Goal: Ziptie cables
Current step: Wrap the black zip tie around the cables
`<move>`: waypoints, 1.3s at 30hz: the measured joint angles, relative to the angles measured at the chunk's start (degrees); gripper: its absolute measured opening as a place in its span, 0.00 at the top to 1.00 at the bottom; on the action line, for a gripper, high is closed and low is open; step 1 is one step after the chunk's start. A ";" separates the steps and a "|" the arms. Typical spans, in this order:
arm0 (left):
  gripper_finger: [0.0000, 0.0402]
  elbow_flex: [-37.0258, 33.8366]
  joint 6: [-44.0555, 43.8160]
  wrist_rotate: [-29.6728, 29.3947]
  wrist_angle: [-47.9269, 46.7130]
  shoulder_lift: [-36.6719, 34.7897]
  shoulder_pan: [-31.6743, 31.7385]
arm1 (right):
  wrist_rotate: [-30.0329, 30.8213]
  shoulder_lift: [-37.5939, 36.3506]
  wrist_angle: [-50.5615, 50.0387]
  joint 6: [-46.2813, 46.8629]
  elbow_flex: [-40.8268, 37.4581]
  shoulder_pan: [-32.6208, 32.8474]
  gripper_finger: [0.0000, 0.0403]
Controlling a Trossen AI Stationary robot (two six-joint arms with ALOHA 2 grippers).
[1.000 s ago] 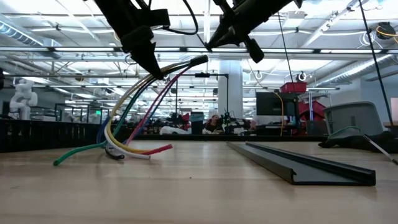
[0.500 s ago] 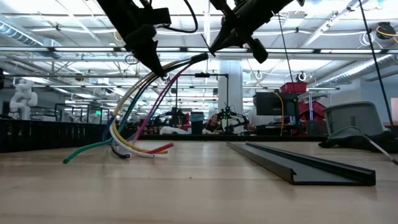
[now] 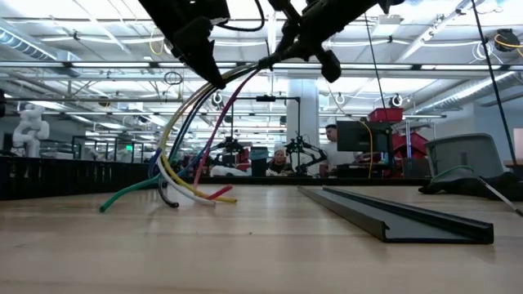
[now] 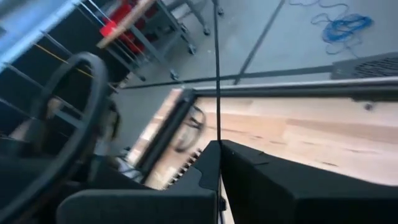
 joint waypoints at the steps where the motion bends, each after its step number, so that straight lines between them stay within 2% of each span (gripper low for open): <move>1: 0.98 0.07 -0.01 0.31 0.54 0.00 0.00 | -0.19 -0.07 0.52 -0.31 0.03 0.00 1.00; 7: 0.98 0.10 0.00 0.71 4.98 -0.02 0.00 | -1.04 -0.03 0.70 0.09 0.12 0.00 1.00; 23: 0.98 0.10 0.00 0.71 7.90 -0.02 -0.02 | -3.09 -0.05 0.25 0.51 0.31 -0.07 1.00; 39: 0.97 0.10 0.00 0.68 7.93 -0.02 0.00 | -5.68 -0.05 1.45 -1.30 0.33 0.15 0.75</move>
